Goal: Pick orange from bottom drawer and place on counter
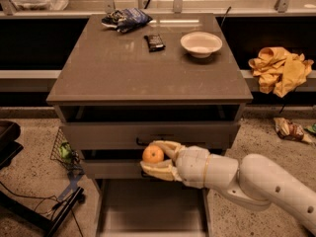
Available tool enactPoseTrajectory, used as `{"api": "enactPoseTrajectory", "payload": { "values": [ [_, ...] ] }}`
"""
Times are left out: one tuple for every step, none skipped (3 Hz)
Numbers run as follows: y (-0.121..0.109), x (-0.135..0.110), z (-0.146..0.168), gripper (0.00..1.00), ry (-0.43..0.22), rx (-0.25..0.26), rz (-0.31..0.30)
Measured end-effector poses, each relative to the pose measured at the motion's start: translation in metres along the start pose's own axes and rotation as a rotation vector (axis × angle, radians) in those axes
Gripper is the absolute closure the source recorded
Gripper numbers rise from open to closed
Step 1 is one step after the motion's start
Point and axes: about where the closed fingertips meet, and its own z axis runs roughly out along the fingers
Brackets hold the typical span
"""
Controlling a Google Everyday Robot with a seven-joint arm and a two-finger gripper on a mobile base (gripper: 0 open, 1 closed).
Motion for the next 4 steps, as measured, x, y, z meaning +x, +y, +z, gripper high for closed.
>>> {"api": "enactPoseTrajectory", "payload": {
  "values": [
    [-0.026,-0.07,-0.001,1.0,0.012,0.052,-0.018],
    [-0.067,-0.119,0.006,1.0,0.028,0.103,-0.024],
    [-0.12,-0.148,0.031,1.0,0.025,0.116,-0.016],
    [-0.163,-0.161,0.066,1.0,0.023,0.09,-0.004]
  ]
}}
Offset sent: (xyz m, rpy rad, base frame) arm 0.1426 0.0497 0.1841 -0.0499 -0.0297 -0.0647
